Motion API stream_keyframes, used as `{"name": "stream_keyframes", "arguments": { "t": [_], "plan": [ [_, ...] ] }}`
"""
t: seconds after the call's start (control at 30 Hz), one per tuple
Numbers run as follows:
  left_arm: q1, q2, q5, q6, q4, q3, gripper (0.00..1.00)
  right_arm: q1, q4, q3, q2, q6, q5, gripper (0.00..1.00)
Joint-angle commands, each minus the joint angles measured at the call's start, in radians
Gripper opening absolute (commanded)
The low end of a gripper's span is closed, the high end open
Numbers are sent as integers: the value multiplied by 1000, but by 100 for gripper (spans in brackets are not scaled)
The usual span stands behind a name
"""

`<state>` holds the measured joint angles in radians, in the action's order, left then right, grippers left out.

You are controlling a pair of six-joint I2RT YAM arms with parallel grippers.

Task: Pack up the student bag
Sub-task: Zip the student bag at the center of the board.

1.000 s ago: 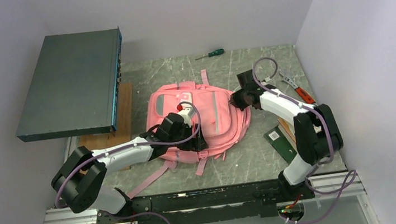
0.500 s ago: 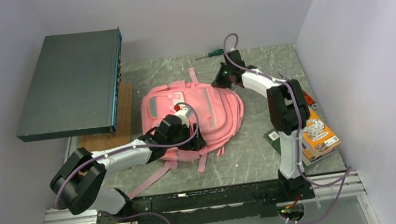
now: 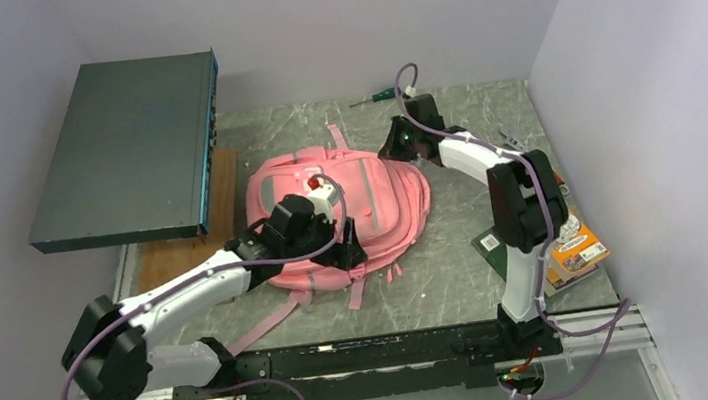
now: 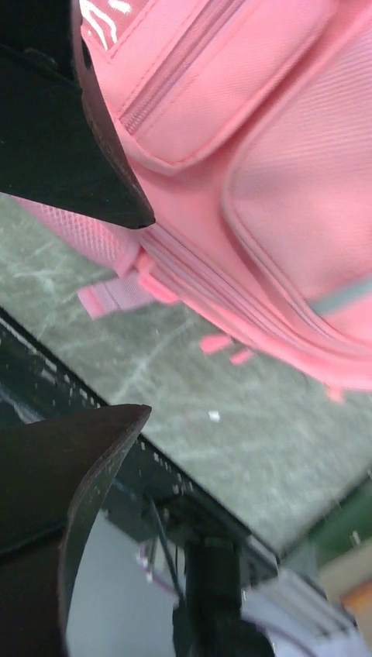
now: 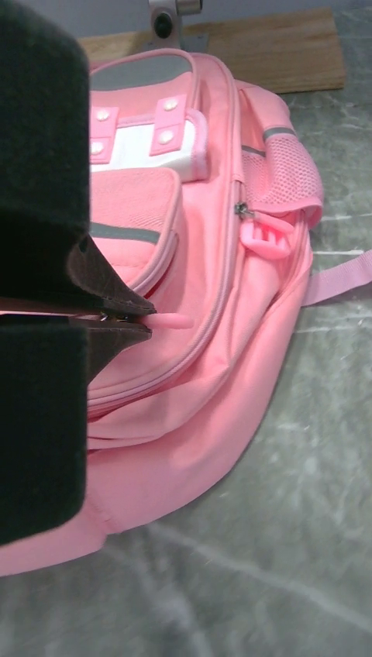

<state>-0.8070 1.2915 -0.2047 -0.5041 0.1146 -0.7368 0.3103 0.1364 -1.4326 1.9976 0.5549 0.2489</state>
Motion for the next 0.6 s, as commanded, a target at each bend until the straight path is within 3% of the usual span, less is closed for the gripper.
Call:
{"name": "stream_keyframes", "arguments": {
  "t": [0.0, 0.2, 0.37, 0.57],
  "plan": [
    [2, -97, -46, 34, 116, -178, 92, 8, -121, 135, -187, 21, -128, 0],
    [83, 81, 75, -31, 75, -306, 93, 16, -119, 266, -300, 37, -176, 0],
    [154, 310, 40, -5, 77, -411, 70, 16, -101, 261, -307, 36, -189, 0],
    [151, 373, -36, -25, -41, -323, 68, 15, -55, 172, -252, -9, -286, 0]
  ]
}}
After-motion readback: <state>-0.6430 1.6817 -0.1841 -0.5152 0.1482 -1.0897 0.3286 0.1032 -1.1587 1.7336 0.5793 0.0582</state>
